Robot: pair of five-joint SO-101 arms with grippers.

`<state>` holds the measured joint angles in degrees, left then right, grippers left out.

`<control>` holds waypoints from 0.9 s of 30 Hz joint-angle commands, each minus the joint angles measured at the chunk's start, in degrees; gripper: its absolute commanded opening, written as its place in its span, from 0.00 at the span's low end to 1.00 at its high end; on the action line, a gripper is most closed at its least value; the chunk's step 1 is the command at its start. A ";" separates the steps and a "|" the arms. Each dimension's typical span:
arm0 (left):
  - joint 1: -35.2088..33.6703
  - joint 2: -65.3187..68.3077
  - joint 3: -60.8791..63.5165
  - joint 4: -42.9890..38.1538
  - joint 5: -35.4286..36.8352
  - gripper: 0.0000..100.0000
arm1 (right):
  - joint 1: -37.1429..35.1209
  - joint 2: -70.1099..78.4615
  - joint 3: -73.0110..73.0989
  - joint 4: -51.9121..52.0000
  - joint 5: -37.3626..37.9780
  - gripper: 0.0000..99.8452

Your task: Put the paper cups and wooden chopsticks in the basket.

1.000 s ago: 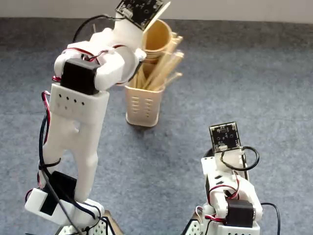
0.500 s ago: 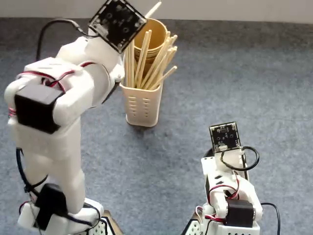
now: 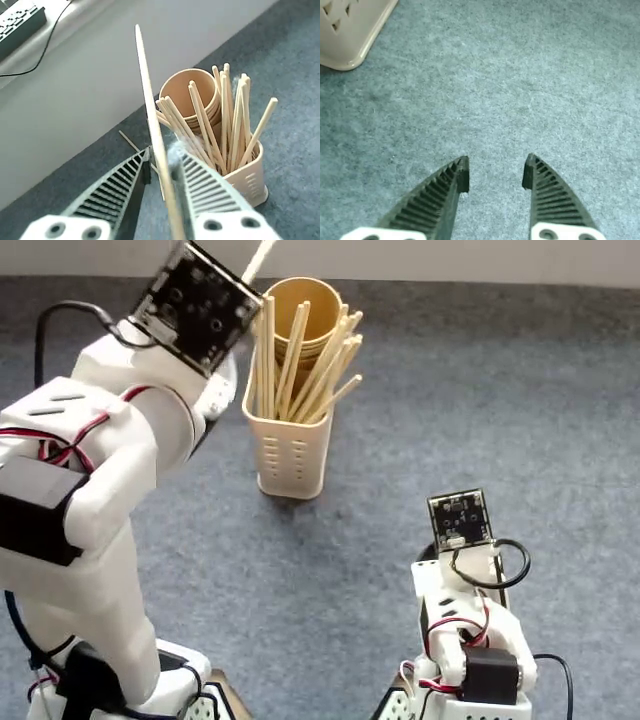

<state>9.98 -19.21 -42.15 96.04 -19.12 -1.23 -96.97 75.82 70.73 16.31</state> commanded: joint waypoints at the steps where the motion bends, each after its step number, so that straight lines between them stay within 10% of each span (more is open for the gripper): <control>1: -0.66 -0.92 0.13 -6.15 2.99 0.20 | -0.48 -0.48 -0.22 -0.13 0.70 0.19; 10: -1.19 -1.10 8.84 -16.53 2.99 0.19 | -0.48 -0.48 -0.22 -0.13 0.70 0.19; 18: -24.92 -0.84 23.78 0.35 4.40 0.19 | -0.48 -0.48 -0.22 -0.13 0.70 0.19; 27: -29.49 -0.84 55.16 -26.46 5.27 0.19 | -0.22 -0.48 -0.22 -0.31 0.70 0.19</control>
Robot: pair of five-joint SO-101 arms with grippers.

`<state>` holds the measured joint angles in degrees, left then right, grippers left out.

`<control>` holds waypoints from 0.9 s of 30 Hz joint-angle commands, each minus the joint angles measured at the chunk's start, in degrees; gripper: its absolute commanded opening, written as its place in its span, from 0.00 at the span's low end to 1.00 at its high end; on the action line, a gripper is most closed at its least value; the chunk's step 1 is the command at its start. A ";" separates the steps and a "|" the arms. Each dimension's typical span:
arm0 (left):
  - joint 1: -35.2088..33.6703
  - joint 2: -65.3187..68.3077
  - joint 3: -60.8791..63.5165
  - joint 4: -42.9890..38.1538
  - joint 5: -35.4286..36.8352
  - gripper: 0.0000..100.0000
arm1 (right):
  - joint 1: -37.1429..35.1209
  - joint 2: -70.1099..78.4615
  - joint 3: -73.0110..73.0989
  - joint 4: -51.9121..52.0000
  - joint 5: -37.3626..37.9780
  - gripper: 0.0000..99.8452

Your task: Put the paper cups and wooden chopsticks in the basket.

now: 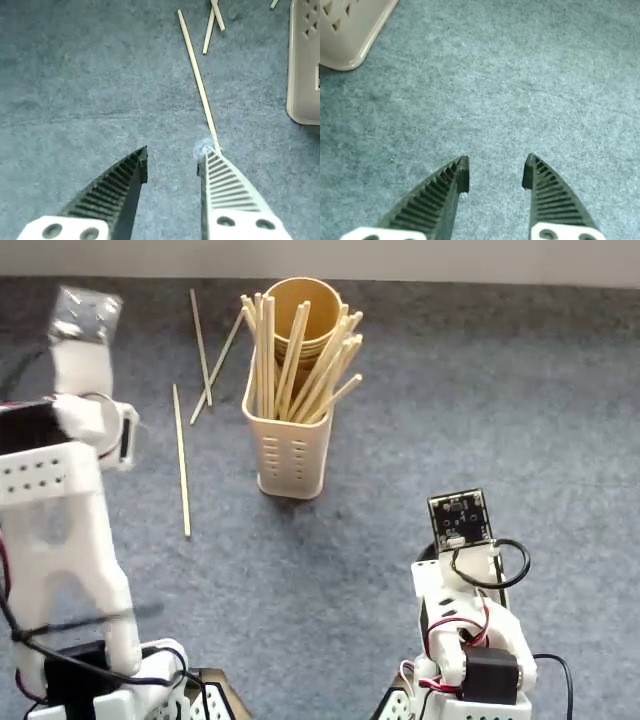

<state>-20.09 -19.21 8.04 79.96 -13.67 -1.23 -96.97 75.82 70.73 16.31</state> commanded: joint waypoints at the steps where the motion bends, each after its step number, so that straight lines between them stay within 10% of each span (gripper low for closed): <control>1: 1.10 -0.84 6.37 -13.54 -0.18 0.17 | -0.22 -0.48 -0.22 -0.31 0.70 0.19; 6: 5.23 5.23 10.07 -26.55 3.96 0.09 | -0.22 -0.48 -0.22 -0.31 0.70 0.19; 10: 5.49 18.86 0.48 -26.29 10.81 0.21 | -0.22 -0.48 -0.22 -0.31 0.70 0.19; 27: 5.76 81.89 -77.14 17.67 12.13 0.16 | -0.31 -0.48 -0.31 0.04 0.70 0.19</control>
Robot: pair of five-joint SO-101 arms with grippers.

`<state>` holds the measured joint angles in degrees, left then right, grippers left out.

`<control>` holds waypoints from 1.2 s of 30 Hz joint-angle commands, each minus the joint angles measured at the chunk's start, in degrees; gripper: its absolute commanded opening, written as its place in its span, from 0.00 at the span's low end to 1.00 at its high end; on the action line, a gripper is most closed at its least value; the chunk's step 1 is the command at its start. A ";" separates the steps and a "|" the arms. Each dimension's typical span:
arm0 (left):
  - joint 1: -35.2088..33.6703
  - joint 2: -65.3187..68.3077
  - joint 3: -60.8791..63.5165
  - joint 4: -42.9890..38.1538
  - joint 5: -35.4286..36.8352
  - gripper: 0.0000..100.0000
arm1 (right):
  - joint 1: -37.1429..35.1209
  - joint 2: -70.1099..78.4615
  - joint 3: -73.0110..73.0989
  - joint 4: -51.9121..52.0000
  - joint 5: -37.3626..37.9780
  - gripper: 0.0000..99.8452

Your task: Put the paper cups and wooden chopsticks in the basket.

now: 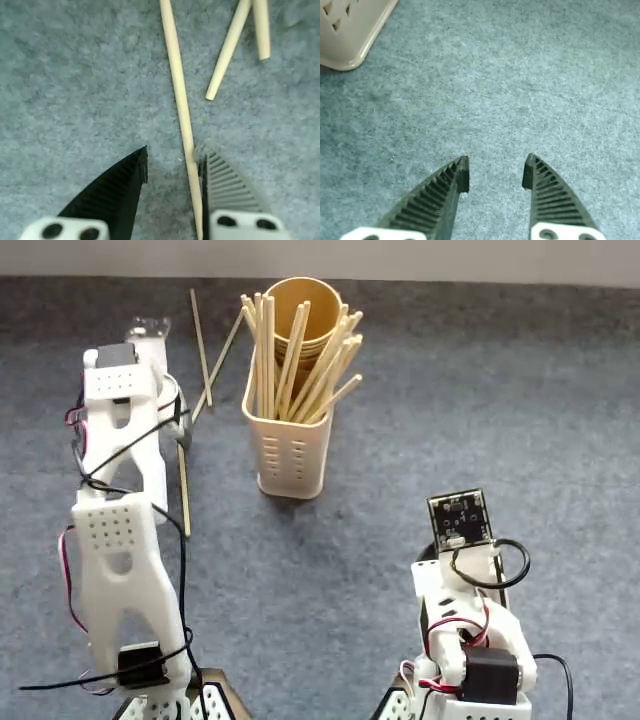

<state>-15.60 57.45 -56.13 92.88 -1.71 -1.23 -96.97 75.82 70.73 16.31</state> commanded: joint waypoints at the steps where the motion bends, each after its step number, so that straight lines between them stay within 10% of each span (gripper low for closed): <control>1: 1.36 7.52 -16.66 6.33 0.18 0.14 | -0.31 -0.48 -0.31 0.04 0.70 0.19; 15: 4.18 1.98 -39.96 7.65 0.09 0.00 | -0.31 -0.48 -0.40 -0.04 0.70 0.19; 28: 33.89 -36.18 -39.25 -7.30 -0.35 0.00 | -0.40 -0.48 -0.31 -0.13 0.70 0.19; 36: 34.24 -30.20 -39.25 -11.96 0.00 0.01 | -0.40 -0.48 -0.40 -0.13 0.70 0.19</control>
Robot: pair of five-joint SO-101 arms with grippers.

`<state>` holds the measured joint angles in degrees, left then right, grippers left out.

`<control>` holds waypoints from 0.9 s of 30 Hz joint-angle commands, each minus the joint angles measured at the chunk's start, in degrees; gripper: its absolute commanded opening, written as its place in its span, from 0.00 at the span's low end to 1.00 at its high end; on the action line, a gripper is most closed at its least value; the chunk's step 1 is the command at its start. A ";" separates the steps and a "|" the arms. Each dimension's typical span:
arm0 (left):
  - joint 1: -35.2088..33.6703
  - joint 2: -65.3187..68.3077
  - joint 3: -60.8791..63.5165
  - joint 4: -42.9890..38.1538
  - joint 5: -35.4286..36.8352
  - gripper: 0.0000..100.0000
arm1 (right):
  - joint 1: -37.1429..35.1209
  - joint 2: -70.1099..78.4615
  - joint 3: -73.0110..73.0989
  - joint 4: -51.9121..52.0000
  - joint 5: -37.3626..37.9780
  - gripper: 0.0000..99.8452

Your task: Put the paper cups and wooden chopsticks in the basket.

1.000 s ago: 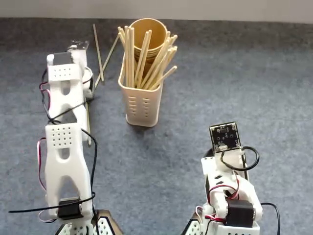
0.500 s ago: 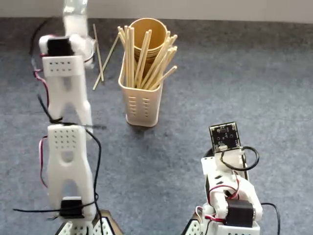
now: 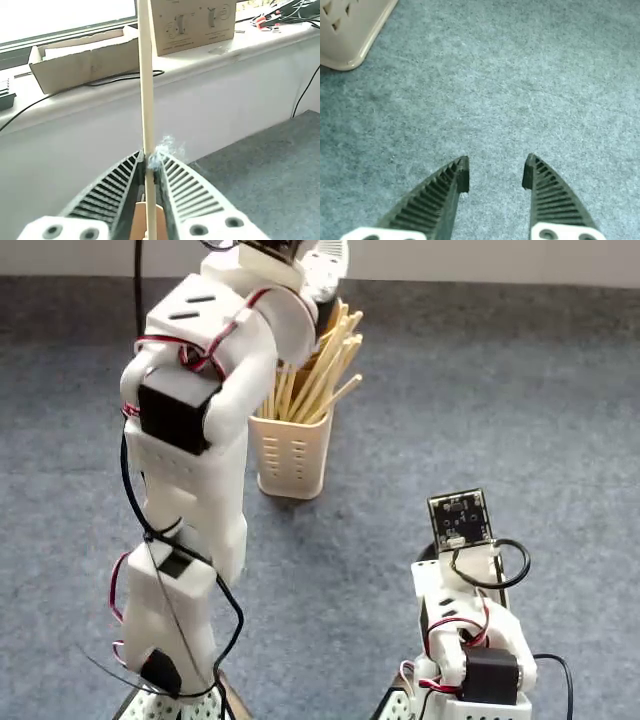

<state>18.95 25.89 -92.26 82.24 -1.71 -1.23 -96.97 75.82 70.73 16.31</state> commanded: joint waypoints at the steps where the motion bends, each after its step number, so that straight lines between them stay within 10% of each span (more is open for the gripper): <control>1: -0.57 2.24 -3.12 -1.41 0.09 0.01 | -0.40 -0.48 -0.40 -0.13 0.70 0.19; 16: -5.32 2.86 -3.12 1.23 0.18 0.10 | -0.40 -0.48 -0.31 -0.13 0.70 0.19; 27: -37.32 13.41 10.86 4.22 3.96 0.10 | -0.40 -0.48 -0.31 -0.22 0.70 0.19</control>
<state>-13.23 35.56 -87.43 90.07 2.51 -1.23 -96.97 75.82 70.73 16.31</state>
